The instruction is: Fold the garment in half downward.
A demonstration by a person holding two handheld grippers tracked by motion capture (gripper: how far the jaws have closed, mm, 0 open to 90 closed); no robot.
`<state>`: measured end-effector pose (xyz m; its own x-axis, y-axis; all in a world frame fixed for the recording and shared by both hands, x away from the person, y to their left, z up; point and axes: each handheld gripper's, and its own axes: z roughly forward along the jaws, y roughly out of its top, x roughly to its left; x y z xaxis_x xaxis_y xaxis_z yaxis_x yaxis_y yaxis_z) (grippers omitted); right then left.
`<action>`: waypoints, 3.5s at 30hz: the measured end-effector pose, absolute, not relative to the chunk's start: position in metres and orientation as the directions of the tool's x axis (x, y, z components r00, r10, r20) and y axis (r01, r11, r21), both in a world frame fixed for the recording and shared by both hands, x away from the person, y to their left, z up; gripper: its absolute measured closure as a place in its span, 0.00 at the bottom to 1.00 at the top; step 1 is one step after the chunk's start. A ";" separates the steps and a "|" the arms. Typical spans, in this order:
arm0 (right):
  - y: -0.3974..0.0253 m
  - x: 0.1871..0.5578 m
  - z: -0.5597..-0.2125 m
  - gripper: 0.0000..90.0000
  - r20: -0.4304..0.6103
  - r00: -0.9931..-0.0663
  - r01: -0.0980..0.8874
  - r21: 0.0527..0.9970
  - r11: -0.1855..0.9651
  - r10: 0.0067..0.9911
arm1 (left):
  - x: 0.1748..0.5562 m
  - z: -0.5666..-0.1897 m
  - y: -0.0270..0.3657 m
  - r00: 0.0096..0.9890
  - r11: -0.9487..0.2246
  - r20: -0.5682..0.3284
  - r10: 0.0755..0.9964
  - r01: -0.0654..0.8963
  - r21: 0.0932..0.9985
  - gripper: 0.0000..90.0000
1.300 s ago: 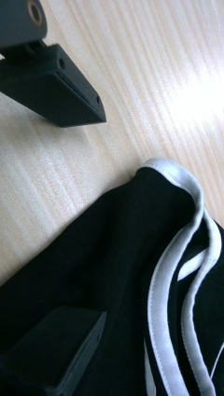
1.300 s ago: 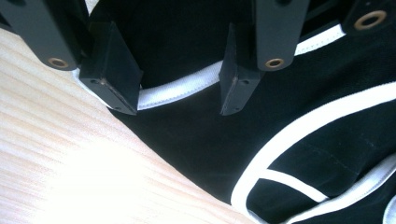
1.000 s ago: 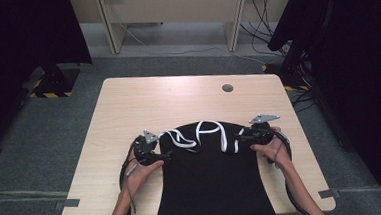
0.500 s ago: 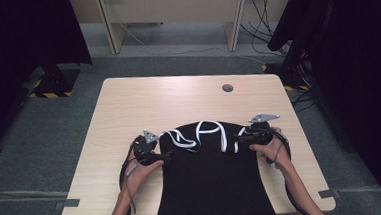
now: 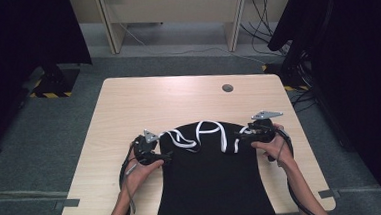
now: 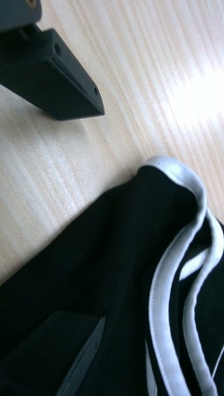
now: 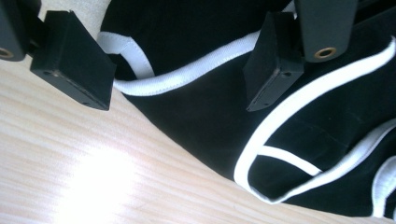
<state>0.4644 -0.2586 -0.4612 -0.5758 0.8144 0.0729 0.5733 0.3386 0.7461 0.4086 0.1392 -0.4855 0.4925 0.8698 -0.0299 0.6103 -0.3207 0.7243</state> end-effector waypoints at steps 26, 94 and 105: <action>-0.247 0.487 -0.468 0.20 0.058 -0.582 0.602 0.701 0.382 0.811 | 0.464 -0.461 0.103 0.502 -0.270 -0.129 0.855 0.644 0.716 0.03; -0.242 0.520 -0.400 0.90 0.053 -0.617 0.477 0.819 0.320 0.785 | 0.509 -0.406 0.085 0.531 -0.256 -0.055 0.845 0.493 0.831 0.88; -0.239 0.488 -0.401 0.90 0.032 -0.678 0.409 0.847 0.341 0.734 | 0.474 -0.406 0.091 0.597 -0.279 -0.029 0.802 0.416 0.865 0.88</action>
<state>0.4878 -0.2387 -0.4005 -0.6783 0.7341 0.0321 0.4089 0.3408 0.8465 0.4742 0.0906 -0.4060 0.5972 0.8016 -0.0289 0.4164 -0.2790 0.8653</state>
